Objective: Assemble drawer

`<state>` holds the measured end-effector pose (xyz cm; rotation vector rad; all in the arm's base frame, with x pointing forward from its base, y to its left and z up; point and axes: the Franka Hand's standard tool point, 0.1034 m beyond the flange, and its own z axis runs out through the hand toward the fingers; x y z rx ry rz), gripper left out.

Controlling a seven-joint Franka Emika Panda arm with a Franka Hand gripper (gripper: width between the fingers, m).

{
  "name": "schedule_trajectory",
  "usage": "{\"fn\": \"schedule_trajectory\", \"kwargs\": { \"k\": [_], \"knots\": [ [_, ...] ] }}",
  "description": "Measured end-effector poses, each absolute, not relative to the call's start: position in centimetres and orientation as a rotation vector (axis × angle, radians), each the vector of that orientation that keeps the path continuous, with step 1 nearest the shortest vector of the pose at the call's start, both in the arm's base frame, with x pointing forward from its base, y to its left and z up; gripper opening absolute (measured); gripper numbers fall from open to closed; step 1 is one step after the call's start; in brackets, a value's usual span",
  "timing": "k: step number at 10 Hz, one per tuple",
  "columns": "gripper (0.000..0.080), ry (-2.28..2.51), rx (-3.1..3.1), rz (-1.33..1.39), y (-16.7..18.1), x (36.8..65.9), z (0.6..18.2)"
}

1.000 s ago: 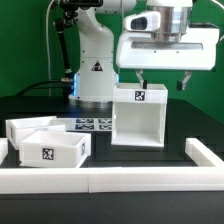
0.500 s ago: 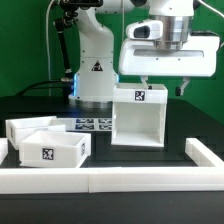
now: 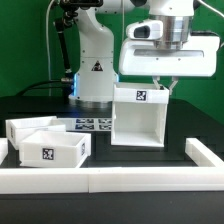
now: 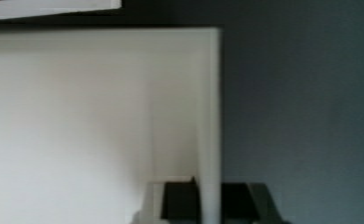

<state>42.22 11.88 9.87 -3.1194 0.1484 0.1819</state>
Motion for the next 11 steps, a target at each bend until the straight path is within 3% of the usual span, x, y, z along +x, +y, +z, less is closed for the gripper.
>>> {"fn": "schedule_trajectory", "kwargs": {
  "k": [6,11],
  "knots": [
    [0.0037,0.115,-3.117,0.183,11.7,42.5,9.9],
    [0.0038,0.080,-3.086,0.137,10.5,48.4,9.9]
  ]
}}
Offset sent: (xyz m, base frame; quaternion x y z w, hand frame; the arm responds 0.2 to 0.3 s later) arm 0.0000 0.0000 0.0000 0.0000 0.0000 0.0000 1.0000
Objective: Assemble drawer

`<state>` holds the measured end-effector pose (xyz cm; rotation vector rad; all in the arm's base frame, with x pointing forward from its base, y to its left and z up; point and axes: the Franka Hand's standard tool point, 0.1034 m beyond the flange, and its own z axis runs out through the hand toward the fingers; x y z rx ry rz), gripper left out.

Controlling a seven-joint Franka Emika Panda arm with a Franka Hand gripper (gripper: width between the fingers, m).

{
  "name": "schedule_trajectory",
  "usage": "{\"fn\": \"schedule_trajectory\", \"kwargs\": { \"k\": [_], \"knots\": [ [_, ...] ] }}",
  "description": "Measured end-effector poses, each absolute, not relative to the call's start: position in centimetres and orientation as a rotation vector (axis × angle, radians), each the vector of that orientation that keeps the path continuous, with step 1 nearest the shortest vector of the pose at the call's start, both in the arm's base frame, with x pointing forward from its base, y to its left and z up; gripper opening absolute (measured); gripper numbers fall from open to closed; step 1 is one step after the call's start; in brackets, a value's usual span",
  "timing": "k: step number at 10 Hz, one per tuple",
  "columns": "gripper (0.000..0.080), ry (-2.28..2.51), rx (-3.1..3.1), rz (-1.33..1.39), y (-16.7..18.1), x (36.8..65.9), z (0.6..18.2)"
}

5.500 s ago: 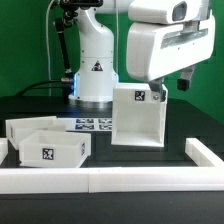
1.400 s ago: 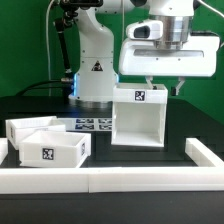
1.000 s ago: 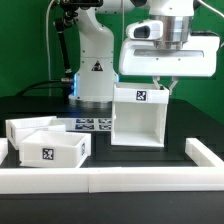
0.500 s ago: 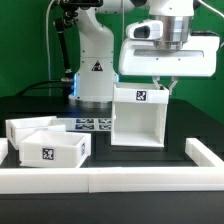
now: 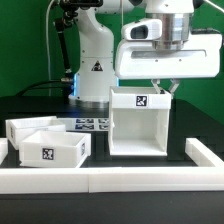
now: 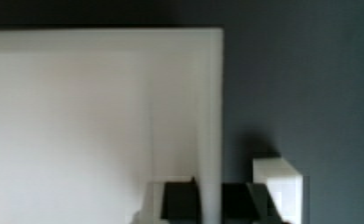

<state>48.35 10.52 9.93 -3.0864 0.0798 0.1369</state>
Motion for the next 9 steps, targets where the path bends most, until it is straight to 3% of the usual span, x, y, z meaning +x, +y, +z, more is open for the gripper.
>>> {"fn": "schedule_trajectory", "kwargs": {
  "k": [9],
  "knots": [
    [0.0038,0.203,-3.056,-0.002,9.6,58.3,10.0]
  ]
}}
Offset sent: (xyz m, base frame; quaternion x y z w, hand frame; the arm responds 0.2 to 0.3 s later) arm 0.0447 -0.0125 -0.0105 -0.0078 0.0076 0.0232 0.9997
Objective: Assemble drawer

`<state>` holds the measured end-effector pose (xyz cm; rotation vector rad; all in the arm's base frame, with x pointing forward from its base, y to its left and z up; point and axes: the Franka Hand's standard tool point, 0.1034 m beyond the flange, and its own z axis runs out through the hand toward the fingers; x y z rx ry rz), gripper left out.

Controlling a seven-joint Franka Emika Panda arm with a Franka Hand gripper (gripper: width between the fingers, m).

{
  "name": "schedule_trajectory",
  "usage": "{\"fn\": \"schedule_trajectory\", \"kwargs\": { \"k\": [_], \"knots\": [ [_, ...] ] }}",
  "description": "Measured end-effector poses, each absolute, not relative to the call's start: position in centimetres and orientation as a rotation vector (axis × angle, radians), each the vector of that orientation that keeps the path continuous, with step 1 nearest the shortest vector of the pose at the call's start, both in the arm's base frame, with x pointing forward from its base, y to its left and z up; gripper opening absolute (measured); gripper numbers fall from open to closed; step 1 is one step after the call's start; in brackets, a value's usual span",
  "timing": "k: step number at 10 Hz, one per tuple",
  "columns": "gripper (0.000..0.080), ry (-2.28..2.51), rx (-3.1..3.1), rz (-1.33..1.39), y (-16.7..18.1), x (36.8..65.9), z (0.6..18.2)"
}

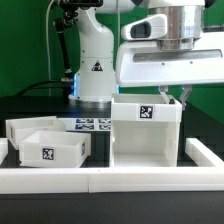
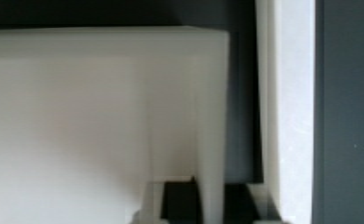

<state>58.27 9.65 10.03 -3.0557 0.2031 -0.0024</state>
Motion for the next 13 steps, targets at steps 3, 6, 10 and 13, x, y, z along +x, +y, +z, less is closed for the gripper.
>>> {"fn": "schedule_trajectory", "kwargs": {
  "k": [3,6,10,13],
  "knots": [
    [0.0038,0.267,-3.048,-0.013,9.8,58.6,10.1],
    [0.0038,0.554,-3.003,-0.008,10.2,58.7,10.2],
    [0.0038,0.978,-2.876,0.006,10.8,58.7,10.0],
    [0.0038,1.262,-2.758,0.022,10.7,58.8,10.0]
  ]
}}
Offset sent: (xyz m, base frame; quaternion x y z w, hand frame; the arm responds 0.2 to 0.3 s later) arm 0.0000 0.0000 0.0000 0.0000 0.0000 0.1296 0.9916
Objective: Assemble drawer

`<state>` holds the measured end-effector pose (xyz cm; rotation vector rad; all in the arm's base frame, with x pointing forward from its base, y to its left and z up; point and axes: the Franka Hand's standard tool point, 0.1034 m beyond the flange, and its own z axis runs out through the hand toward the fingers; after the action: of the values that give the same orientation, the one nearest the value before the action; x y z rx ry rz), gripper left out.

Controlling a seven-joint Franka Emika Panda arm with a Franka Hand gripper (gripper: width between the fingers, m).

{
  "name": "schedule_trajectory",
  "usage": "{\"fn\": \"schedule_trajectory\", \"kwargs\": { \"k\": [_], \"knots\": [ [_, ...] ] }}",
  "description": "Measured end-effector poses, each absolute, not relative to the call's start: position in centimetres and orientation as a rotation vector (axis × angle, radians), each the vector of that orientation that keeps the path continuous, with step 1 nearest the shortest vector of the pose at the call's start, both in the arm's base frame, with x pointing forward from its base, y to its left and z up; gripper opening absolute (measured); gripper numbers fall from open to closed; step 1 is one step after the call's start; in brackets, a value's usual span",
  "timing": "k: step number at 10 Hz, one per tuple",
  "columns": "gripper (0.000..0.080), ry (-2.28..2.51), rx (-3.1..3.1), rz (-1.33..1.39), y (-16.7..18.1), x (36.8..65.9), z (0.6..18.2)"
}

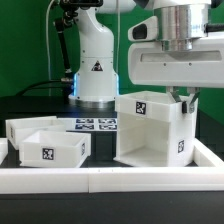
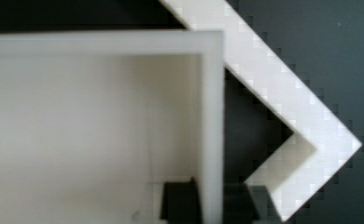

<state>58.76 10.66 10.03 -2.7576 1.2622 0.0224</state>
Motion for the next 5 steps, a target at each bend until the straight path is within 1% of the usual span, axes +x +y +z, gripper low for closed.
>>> {"fn": "schedule_trajectory", "kwargs": {
  "k": [5],
  "knots": [
    [0.0038,1.558,-2.597,0.033,10.23,58.90,10.04]
  ]
}}
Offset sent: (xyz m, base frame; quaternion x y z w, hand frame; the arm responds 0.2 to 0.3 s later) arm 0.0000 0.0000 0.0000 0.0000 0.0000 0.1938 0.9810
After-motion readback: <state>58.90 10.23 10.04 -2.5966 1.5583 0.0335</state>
